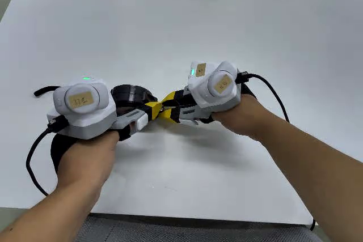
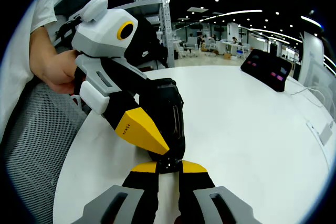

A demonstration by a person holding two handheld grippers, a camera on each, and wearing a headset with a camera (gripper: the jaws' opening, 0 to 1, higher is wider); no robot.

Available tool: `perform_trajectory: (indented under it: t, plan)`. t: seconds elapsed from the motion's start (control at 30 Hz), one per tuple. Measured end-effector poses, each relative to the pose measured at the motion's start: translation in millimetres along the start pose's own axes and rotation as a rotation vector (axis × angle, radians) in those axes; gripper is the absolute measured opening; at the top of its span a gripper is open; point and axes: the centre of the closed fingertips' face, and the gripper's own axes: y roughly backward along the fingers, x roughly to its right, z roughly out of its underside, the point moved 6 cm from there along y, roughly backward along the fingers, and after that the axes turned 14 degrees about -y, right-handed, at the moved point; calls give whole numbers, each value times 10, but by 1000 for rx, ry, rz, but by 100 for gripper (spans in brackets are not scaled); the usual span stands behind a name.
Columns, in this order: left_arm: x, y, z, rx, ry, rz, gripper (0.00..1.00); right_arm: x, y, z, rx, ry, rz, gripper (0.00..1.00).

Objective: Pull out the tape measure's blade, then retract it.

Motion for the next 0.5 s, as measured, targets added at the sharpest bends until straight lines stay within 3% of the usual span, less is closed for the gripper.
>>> perform_trajectory:
  t: [0.5]
  plan:
    - [3,3,6,4,-21,8,61,-21,-9,5,-8,-23,8,12]
